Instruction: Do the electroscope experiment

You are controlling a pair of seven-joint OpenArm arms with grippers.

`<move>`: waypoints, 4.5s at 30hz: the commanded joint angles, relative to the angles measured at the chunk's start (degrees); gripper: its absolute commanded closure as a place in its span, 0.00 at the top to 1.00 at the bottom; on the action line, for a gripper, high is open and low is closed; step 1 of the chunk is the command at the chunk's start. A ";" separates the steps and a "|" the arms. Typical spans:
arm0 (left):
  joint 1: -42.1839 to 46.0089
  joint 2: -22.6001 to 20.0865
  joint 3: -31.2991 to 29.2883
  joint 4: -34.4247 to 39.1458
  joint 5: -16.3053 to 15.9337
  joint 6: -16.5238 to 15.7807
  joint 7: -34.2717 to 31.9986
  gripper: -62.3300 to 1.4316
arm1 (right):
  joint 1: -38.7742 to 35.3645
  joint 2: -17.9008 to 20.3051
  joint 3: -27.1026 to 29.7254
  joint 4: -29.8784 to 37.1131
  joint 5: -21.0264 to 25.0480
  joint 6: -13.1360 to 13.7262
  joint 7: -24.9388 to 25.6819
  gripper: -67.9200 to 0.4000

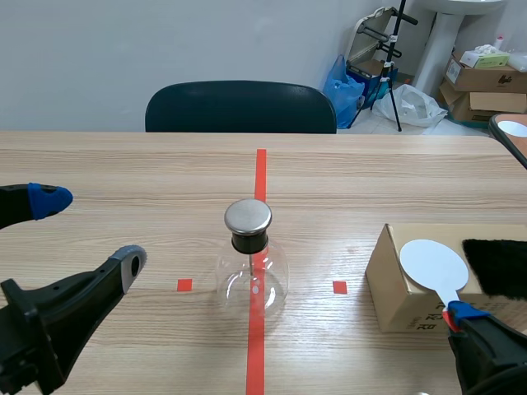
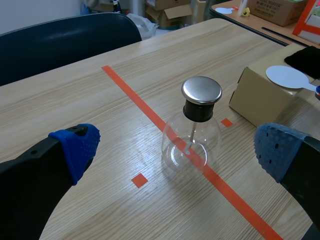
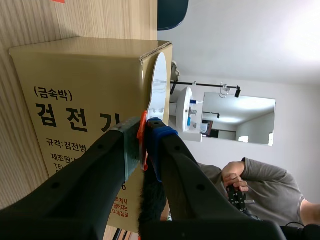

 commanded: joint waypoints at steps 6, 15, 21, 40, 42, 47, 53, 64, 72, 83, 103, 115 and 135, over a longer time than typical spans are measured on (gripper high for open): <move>-0.15 0.13 -0.26 0.72 -0.37 -0.28 -0.74 1.00 | 0.17 0.50 0.17 1.29 0.04 -2.80 -0.22 0.02; -0.15 0.13 -0.26 0.72 -0.37 -0.28 -0.74 1.00 | 0.17 0.50 0.17 1.29 0.04 -2.80 -0.20 0.02; -0.15 0.13 -0.26 0.72 -0.37 -0.28 -0.74 1.00 | 0.17 0.50 0.17 1.29 0.04 -2.80 -0.20 0.02; -0.15 0.13 -0.26 0.72 -0.37 -0.28 -0.74 1.00 | 0.17 0.50 0.17 1.31 0.02 -2.82 -0.20 0.02; -0.15 0.13 -0.26 0.72 -0.37 -0.28 -0.74 1.00 | 0.17 0.50 0.17 1.31 0.02 -2.82 -0.20 0.02; -0.15 0.13 -0.26 0.72 -0.37 -0.28 -0.74 1.00 | 0.17 0.50 0.17 1.31 0.02 -2.82 -0.20 0.02; -0.15 0.13 -0.26 0.72 -0.37 -0.28 -0.74 1.00 | 0.17 0.50 0.17 1.31 0.02 -2.82 -0.20 0.02; -0.15 0.13 -0.26 0.72 -0.37 -0.28 -0.74 1.00 | 0.17 0.50 0.17 1.31 0.02 -2.82 -0.20 0.02; -0.15 0.13 -0.26 0.72 -0.37 -0.28 -0.76 1.00 | 0.17 0.50 0.17 1.31 0.02 -2.82 -0.20 0.02; -0.15 0.13 -0.26 0.72 -0.37 -0.28 -0.76 1.00 | 0.17 0.50 0.17 1.31 0.02 -2.82 -0.20 0.02; -0.15 0.13 -0.26 0.72 -0.37 -0.28 -0.76 1.00 | 0.17 0.50 0.17 1.31 0.00 -2.84 -0.15 0.02; -0.15 0.13 -0.26 0.72 -0.37 -0.28 -0.76 1.00 | 0.17 0.52 0.17 1.31 0.00 -3.32 -0.50 0.02; -0.15 0.13 -0.26 0.72 -0.37 -0.28 -0.76 1.00 | 0.17 0.98 3.54 8.41 -1.44 -3.32 -2.80 0.02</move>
